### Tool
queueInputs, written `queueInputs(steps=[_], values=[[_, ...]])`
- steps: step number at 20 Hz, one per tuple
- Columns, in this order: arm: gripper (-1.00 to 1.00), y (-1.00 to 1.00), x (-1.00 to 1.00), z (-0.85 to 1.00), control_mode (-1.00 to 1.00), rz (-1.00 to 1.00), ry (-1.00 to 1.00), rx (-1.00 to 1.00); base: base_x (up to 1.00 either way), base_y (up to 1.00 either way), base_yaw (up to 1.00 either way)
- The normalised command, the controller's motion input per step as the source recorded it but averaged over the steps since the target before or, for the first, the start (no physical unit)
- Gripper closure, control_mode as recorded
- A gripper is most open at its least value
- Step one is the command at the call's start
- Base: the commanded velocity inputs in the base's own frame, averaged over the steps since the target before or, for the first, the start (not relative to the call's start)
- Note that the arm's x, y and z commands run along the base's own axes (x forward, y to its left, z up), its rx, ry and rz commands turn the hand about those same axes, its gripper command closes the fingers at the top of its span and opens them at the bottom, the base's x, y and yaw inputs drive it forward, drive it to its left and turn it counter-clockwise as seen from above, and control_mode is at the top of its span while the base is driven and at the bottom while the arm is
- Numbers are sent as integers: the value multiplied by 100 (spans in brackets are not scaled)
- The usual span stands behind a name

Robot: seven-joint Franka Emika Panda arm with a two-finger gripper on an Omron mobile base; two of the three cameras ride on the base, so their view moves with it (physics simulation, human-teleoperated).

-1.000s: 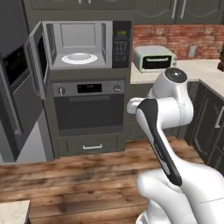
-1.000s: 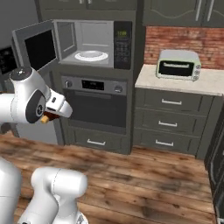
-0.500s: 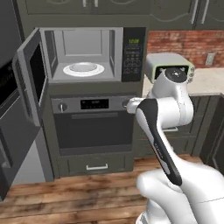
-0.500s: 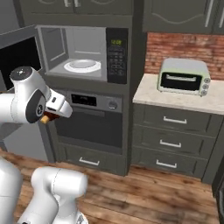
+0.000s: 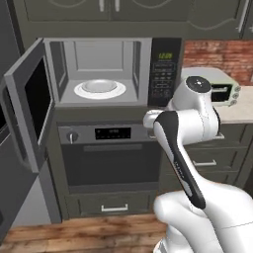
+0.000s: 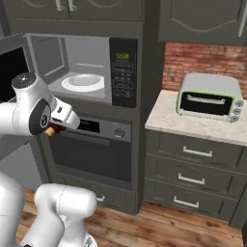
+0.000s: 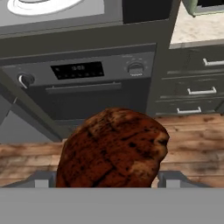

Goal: Transport the steak from the fridge to the microwave and turn on the microwave.

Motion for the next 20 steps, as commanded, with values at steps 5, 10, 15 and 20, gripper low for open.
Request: queueInputs(steps=[5, 10, 15, 20], values=[[100, 0, 0, 0, 100, 0, 0, 0, 52, 17, 6], [100, 0, 0, 0, 100, 0, 0, 0, 45, 25, 1], [100, 0, 0, 0, 100, 0, 0, 0, 42, 36, -1], [100, 0, 0, 0, 100, 0, 0, 0, 40, 43, -7]])
